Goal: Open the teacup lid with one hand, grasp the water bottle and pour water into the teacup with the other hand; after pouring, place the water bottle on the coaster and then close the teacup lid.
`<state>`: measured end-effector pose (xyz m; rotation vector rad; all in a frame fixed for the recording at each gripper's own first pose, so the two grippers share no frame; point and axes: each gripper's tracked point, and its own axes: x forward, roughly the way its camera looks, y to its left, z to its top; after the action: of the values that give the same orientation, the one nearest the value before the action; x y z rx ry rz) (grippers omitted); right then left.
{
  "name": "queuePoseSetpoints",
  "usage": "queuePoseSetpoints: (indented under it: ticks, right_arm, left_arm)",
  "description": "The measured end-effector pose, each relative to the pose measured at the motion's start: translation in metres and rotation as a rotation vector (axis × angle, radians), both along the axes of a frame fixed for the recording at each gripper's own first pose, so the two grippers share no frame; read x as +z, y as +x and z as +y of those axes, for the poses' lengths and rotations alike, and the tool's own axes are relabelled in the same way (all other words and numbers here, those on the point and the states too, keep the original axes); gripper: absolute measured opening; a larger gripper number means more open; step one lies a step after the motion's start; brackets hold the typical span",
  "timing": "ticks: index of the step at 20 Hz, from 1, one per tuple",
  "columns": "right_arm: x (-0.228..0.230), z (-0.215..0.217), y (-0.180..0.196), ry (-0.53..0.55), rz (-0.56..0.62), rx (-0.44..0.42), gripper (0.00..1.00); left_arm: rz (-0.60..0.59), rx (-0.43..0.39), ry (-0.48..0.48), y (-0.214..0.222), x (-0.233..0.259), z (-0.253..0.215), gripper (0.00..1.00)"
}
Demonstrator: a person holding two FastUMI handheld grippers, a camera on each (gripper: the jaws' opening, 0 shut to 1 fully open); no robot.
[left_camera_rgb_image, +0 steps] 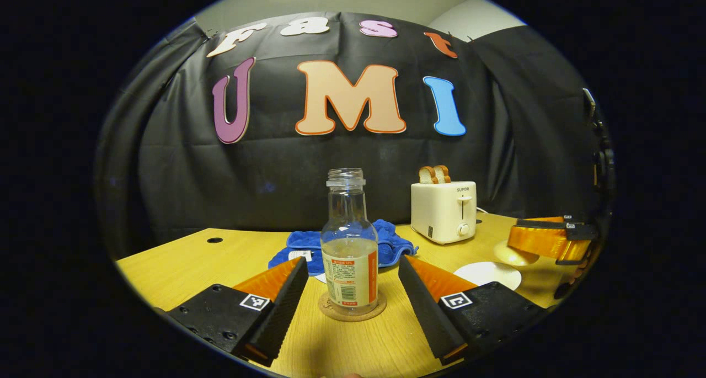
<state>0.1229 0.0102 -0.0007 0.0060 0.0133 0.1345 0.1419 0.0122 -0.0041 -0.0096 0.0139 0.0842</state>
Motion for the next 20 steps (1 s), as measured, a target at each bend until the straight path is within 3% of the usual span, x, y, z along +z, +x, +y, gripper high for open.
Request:
queuePoseSetpoints:
  ticks: [8,20]
  right_arm:
    - [-0.005,0.051,0.008,0.0,0.022,0.162,0.35]
    - [-0.025,0.054,0.009,-0.029,0.156,0.159,0.35]
  left_arm:
    - [-0.004,0.001,-0.015,-0.018,0.001,0.001,0.96]
    - [-0.003,0.001,-0.015,-0.018,0.0,0.001,0.96]
